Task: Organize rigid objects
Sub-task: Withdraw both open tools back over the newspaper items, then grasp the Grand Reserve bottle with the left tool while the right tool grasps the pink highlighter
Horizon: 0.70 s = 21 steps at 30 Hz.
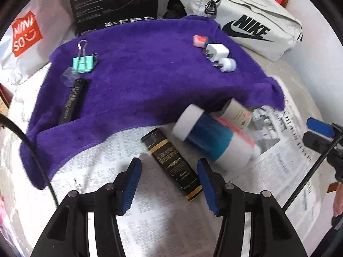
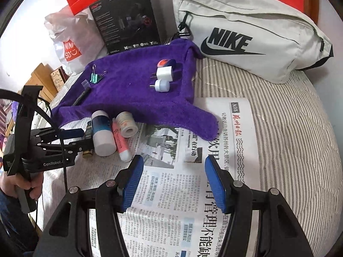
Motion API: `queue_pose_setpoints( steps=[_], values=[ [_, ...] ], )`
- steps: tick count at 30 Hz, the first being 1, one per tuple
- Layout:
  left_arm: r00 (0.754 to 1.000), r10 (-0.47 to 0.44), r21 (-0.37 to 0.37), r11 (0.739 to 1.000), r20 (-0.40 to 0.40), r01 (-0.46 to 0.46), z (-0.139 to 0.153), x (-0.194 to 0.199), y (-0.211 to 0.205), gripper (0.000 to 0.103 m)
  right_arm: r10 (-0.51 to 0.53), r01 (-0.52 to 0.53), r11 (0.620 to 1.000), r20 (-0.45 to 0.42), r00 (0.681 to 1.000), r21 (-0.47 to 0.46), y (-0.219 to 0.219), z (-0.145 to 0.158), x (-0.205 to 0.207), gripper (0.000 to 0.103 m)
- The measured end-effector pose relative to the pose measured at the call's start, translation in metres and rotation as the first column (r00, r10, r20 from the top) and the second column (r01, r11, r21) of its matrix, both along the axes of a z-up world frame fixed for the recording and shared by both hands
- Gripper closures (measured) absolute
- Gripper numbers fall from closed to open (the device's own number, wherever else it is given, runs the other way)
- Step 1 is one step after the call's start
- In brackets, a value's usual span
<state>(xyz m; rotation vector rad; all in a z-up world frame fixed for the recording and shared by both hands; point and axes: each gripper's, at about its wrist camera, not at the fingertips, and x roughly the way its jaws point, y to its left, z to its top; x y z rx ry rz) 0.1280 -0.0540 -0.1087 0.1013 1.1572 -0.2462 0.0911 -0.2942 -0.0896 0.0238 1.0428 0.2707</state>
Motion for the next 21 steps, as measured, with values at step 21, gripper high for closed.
queue_pose_setpoints(
  steps=[21],
  values=[
    [0.995, -0.068, 0.048, 0.997, 0.076, 0.065, -0.001, 0.000, 0.008, 0.078, 0.008, -0.008, 1.000, -0.032, 0.999, 0.000, 0.005, -0.013, 0.002, 0.044]
  ],
)
